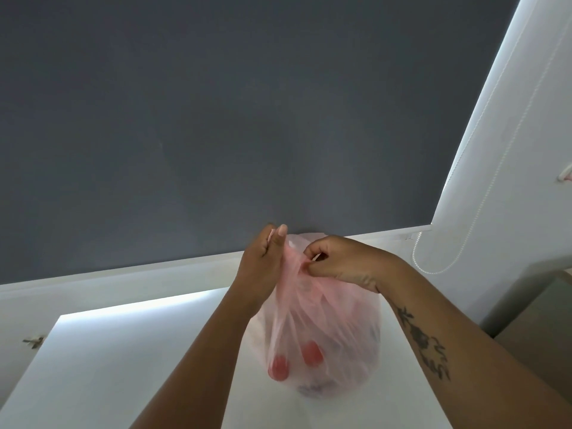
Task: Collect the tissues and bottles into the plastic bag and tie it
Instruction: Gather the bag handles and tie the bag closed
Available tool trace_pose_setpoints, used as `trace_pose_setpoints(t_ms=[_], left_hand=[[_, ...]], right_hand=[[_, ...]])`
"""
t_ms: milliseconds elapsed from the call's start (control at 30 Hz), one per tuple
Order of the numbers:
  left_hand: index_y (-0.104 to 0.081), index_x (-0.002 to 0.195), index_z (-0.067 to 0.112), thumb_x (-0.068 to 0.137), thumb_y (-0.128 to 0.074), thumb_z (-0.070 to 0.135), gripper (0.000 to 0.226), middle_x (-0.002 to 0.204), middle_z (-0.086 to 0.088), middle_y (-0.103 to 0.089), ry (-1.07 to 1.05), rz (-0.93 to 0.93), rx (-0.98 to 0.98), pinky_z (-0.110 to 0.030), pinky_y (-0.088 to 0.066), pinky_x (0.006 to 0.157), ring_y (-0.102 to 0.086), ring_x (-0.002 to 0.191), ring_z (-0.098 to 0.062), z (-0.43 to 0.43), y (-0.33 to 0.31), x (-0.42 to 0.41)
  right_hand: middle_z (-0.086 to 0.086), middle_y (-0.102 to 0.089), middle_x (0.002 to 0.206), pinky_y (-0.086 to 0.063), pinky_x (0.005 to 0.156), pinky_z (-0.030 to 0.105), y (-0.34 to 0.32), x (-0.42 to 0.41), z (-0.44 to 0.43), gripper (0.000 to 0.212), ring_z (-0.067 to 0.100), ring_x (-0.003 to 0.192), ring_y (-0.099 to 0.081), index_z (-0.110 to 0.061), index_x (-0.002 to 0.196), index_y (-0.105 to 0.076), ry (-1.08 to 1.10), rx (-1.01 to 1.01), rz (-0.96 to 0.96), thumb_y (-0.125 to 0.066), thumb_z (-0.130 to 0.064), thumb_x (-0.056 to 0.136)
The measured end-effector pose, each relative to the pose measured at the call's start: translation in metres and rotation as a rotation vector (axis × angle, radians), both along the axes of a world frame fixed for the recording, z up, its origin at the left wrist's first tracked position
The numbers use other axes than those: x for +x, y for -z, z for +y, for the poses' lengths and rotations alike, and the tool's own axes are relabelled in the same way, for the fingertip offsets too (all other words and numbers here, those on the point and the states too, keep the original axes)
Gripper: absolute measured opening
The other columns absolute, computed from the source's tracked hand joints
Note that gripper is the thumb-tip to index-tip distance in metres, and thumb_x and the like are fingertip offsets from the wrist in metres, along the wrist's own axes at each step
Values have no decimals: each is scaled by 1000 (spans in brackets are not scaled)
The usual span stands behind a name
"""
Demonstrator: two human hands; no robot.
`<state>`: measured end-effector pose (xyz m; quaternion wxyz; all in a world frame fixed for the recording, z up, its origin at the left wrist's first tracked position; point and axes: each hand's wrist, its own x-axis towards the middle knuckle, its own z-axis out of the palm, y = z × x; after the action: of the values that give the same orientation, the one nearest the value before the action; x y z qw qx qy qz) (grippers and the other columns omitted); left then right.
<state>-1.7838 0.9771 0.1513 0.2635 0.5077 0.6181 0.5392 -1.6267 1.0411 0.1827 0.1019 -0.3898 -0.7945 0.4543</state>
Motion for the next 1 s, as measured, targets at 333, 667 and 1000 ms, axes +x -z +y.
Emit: trace_pose_setpoints(t_ms=[333, 667, 1000], left_hand=[[-58, 108, 30, 74, -85, 33, 44, 104, 7, -62, 155, 58, -181, -24, -55, 72, -62, 90, -11, -8, 6, 1], [-55, 88, 0, 92, -66, 32, 33, 80, -8, -67, 180, -36, -241, -35, -49, 69, -59, 71, -17, 3, 5, 6], [-62, 83, 10, 101, -53, 33, 30, 81, -9, -70, 330, -90, -313, -38, -50, 76, -62, 75, -22, 4, 1, 9]], right_hand=[[9, -68, 105, -46, 87, 38, 13, 15, 3, 32, 25, 105, -61, -11, 96, -70, 120, -72, -66, -50, -34, 85], [-16, -55, 112, -36, 96, 19, 65, 23, -44, 11, 7, 112, -44, -28, 85, -66, 486, 650, 410, -63, -37, 78], [4, -34, 157, -21, 115, 49, 94, 17, -48, 47, 27, 145, -21, -27, 108, -71, 622, 721, 209, -50, -60, 83]])
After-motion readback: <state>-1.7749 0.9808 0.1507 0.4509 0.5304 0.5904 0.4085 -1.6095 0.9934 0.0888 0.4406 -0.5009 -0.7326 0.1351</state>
